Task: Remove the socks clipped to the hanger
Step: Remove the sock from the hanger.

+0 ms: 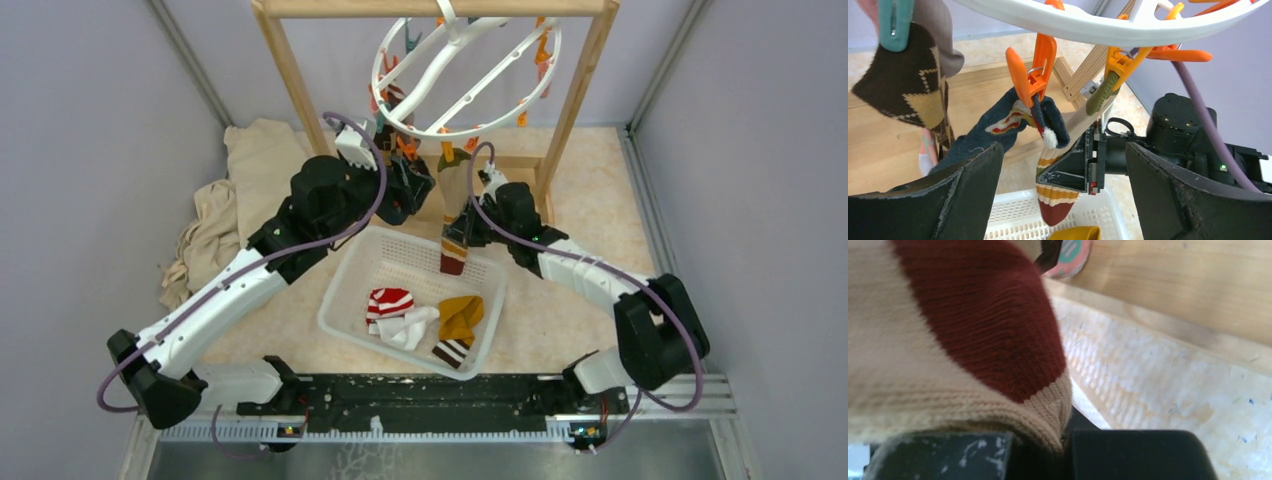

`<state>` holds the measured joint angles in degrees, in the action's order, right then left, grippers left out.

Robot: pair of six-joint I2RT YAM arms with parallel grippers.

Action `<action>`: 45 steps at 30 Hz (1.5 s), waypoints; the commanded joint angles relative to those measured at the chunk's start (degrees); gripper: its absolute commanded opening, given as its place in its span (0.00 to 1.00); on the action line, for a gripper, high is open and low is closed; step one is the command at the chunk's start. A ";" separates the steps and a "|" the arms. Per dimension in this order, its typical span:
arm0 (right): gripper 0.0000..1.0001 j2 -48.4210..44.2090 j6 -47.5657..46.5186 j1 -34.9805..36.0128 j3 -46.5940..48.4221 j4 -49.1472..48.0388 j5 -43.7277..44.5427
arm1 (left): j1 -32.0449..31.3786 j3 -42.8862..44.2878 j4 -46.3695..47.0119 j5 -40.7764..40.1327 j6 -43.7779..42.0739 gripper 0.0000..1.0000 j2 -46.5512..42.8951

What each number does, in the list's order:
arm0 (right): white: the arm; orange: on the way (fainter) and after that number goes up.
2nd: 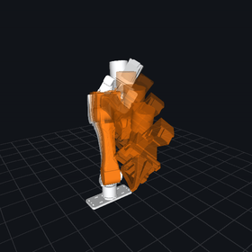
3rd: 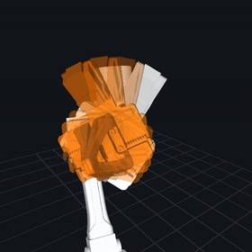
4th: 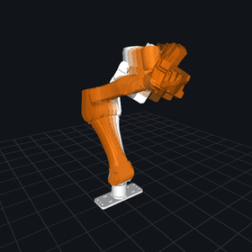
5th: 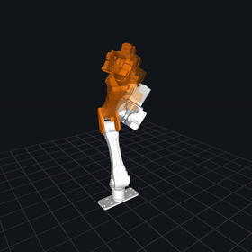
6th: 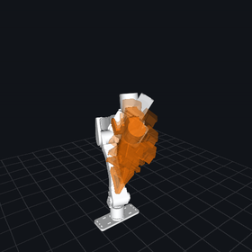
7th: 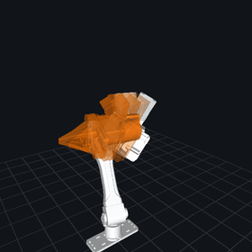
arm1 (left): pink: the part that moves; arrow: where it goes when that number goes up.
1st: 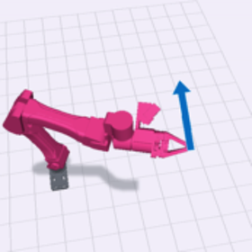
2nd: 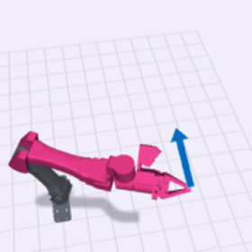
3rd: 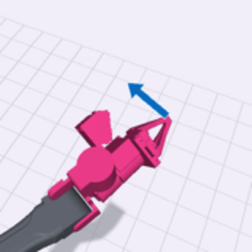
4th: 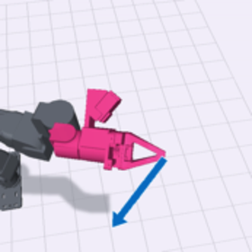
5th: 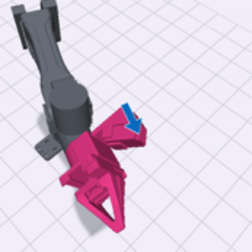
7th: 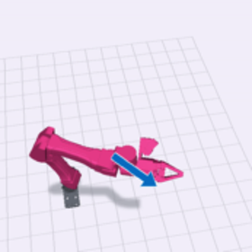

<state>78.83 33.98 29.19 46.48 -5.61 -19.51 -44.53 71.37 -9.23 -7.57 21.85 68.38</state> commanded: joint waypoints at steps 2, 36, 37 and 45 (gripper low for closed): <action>0.00 6.50 -1.77 -1.90 6.14 -3.16 0.79 | -0.30 3.48 2.92 -1.14 -2.84 0.97 2.97; 0.00 -6.21 0.33 -4.58 -2.51 -2.39 -11.99 | -0.29 -9.79 32.88 10.00 -6.02 0.99 3.82; 0.00 -7.22 0.49 -4.54 -2.95 -2.00 -12.12 | -0.31 -9.58 32.88 10.56 -5.73 0.99 3.76; 0.00 -13.64 3.15 -4.46 -3.60 1.32 -12.39 | -0.29 -6.58 29.80 13.24 -5.64 0.99 3.74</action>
<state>69.28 35.00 24.95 43.11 -3.31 -30.46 -44.56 61.87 20.10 3.14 16.47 73.25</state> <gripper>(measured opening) 0.020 0.987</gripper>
